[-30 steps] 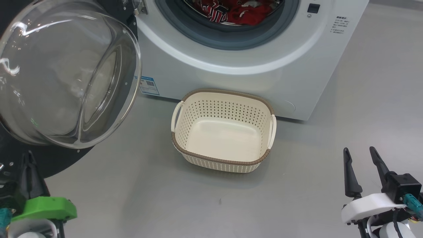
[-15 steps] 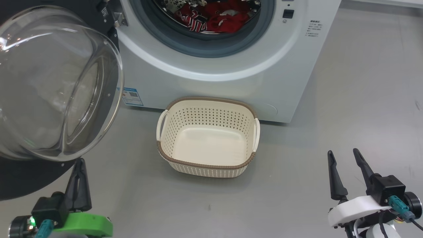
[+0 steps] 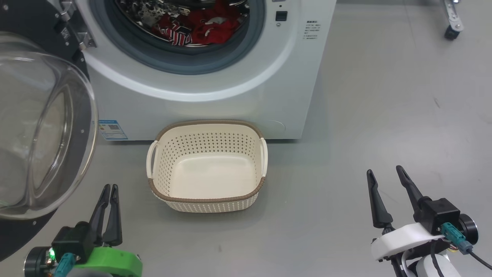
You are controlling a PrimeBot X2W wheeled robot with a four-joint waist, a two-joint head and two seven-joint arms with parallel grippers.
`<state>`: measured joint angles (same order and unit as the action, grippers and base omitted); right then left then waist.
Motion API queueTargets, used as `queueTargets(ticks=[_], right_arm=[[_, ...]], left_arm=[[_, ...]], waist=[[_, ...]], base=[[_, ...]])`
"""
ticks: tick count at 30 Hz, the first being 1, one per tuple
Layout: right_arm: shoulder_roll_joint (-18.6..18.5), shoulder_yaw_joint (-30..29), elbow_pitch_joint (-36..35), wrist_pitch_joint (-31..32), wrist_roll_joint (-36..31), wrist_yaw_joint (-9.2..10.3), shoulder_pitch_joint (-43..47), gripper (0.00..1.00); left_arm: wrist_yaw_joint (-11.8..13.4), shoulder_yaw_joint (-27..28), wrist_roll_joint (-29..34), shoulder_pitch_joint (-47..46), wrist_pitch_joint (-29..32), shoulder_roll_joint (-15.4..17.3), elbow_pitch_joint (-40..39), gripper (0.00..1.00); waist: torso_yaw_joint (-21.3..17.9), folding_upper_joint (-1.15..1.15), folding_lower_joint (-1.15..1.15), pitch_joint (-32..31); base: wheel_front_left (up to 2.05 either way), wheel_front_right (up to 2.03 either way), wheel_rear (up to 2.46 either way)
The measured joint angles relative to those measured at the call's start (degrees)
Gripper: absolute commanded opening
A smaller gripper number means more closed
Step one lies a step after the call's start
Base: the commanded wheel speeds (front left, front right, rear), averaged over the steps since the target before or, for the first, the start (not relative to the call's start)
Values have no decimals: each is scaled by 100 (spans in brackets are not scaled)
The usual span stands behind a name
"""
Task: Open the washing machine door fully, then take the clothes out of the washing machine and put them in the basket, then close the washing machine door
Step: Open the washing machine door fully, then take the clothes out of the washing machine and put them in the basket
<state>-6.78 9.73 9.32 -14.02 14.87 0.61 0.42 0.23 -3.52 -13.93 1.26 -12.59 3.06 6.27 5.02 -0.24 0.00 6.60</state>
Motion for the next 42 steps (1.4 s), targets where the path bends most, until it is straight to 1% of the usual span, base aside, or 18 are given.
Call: queueTargets(ticks=[1,3,5,6,7,8,13,17,42], right_arm=[[0,3,1,0,0,-4,-11,100],[-1,20,11,0,-1,-25,-14,100],[0,42,30,0,-1,-55,-13,100],[1,52,31,0,0,-55,-13,100],[2,56,30,0,0,-55,-13,100],[2,58,29,0,0,-55,-13,100],[1,24,20,0,2,-55,-10,100],[-11,-14,12,-2,2,-54,-6,100],[-10,-24,15,-15,4,-55,58,100]], left_arm=[[8,2,0,0,1,0,1,15],[59,30,0,2,26,0,0,33],[105,47,0,5,51,0,-1,49],[119,53,0,14,52,-1,-5,64],[133,55,0,23,71,-1,-10,84],[156,60,0,35,76,-2,-18,100],[201,31,0,116,144,-4,-27,100],[231,-25,0,116,153,-18,-36,100],[300,-100,110,202,250,-20,-121,100]], waist=[[-64,0,0,-3],[-191,0,0,-10],[-314,0,0,-21],[-372,0,0,-26],[-428,0,0,-33],[-483,0,0,-40],[-698,0,0,-81],[-754,0,0,-112],[-614,0,0,-208]], base=[[0,0,0],[0,0,0],[0,0,0],[0,0,0],[0,0,0],[0,0,0],[0,0,0],[0,0,0],[0,0,0]])
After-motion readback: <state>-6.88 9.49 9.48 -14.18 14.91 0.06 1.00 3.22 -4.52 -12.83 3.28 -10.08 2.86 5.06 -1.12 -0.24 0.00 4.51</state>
